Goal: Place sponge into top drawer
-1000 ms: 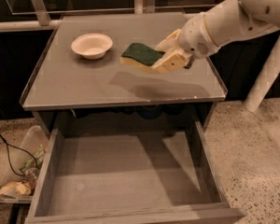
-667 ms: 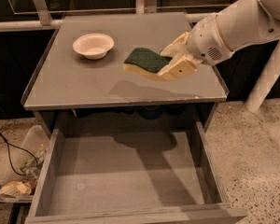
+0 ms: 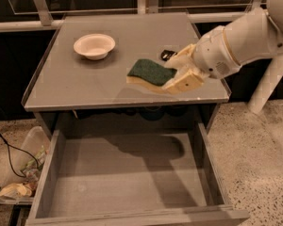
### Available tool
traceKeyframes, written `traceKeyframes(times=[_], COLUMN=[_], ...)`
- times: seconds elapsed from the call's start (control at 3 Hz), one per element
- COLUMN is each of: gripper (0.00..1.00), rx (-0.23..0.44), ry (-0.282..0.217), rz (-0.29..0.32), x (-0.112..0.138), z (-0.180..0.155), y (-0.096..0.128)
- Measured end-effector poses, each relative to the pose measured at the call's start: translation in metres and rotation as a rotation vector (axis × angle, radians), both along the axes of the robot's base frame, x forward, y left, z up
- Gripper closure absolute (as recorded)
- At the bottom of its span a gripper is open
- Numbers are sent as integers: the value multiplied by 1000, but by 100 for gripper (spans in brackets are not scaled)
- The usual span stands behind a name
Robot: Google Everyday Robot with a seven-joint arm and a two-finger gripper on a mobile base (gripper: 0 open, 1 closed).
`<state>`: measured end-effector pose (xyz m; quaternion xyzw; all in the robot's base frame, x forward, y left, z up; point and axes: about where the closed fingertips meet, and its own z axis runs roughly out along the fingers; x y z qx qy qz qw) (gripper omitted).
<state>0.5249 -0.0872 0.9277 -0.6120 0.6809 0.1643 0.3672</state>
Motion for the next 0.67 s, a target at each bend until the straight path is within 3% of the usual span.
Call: traceKeyframes(times=[0.67], gripper=[100], rx=[28], ry=[-13], rz=[46], x=[-103], z=[-59], y=[-14])
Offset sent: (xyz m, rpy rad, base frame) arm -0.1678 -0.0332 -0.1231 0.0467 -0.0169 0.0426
